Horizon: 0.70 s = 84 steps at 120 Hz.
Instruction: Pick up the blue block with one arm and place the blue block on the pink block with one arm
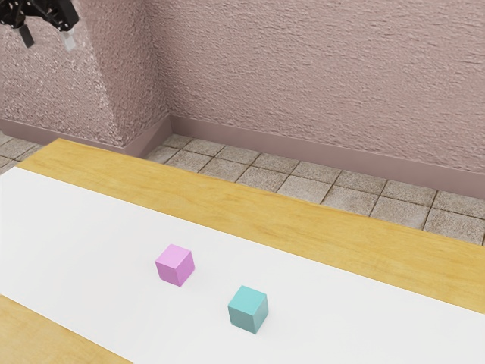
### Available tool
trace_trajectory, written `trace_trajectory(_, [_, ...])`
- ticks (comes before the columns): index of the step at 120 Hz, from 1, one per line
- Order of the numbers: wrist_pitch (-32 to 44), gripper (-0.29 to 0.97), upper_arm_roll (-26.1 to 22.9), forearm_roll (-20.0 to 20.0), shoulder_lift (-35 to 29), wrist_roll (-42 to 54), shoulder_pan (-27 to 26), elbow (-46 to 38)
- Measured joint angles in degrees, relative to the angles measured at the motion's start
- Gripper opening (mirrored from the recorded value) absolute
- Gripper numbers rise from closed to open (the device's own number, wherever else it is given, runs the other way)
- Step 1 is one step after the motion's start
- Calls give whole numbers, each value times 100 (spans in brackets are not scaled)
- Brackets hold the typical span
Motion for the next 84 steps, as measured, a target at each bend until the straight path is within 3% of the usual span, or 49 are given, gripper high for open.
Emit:
trace_trajectory(12, [-19, 68, -185, -200, -26, 3, 226, -40])
trace_trajectory(25, [-224, 68, -625, -94, 13, -9, 474, -404])
trace_trajectory(43, [-66, 68, -901, -15, -534, -125, 380, -1759])
trace_trajectory(55, [206, 68, -959, -19, -1107, -168, -211, -2556])
trace_trajectory(73, [556, 68, -1044, -75, -1303, -153, -605, -3184])
trace_trajectory(84, [890, 68, -715, -94, -1444, -148, -1209, -3877])
